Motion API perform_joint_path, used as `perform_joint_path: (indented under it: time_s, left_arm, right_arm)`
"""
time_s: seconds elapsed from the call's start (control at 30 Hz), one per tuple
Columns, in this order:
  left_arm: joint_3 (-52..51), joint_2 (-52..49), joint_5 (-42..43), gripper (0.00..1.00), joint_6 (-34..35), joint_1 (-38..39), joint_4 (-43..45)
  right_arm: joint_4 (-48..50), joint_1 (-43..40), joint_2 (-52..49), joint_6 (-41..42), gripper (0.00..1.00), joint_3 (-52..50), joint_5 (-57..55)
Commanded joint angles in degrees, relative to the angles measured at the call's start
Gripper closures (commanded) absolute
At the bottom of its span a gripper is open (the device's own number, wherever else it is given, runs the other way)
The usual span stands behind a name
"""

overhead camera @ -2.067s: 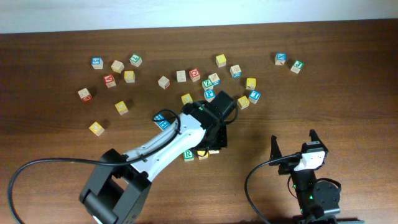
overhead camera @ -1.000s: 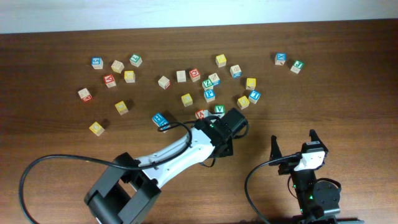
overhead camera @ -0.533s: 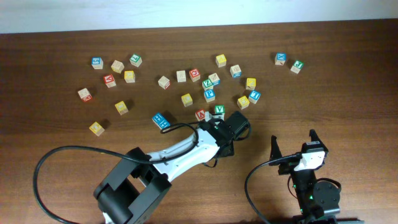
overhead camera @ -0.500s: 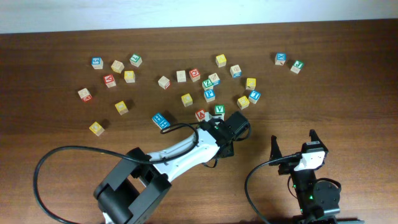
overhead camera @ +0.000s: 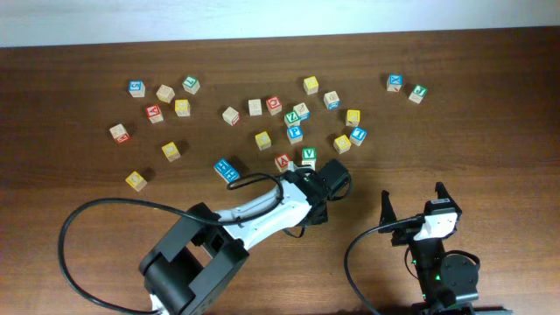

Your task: Spell out RSS

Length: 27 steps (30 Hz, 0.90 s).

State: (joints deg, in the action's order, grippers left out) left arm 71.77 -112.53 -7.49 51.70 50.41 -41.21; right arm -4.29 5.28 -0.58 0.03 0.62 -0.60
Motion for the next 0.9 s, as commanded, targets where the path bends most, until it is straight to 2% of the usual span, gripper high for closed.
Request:
perform_joint_path:
  time_s: [0.0,0.33,0.57,0.67,0.77,0.83,0.87]
  left_arm:
    - [0.52,-0.59,0.20,0.61,0.50,0.17,-1.14]
    - [9.62,-0.52,-0.79,0.62,-1.46,-0.11,-7.69]
    - [25.66,3.30,-10.82,0.59,-1.84,-4.81,-24.52]
    - [33.62,7.80,-10.78,0.60,-9.07,-9.81,-29.88]
    - [37.11,13.70,-10.75,0.53,-14.91,-17.42,-32.17]
    - [37.09,17.31,-10.73,0.40,-18.14,-25.40,-34.32]
    - [37.09,18.23,-10.40,0.30,-19.08,-30.25,-36.28]
  right_arm:
    - [-0.39,-0.44,0.37,0.46,0.02,-0.31,-0.50]
    - [-0.39,-0.44,0.37,0.46,0.02,-0.31,-0.50]
    - [-0.39,-0.44,0.37,0.46,0.02,-0.31,-0.50]
    - [-0.39,-0.44,0.37,0.46,0.02,-0.31,-0.50]
    - [-0.39,-0.44,0.37,0.46,0.02,-0.31,-0.50]
    - [-0.39,-0.44,0.37,0.46,0.02,-0.31,-0.50]
    - [-0.39,-0.44,0.37,0.46,0.01,-0.31,-0.50]
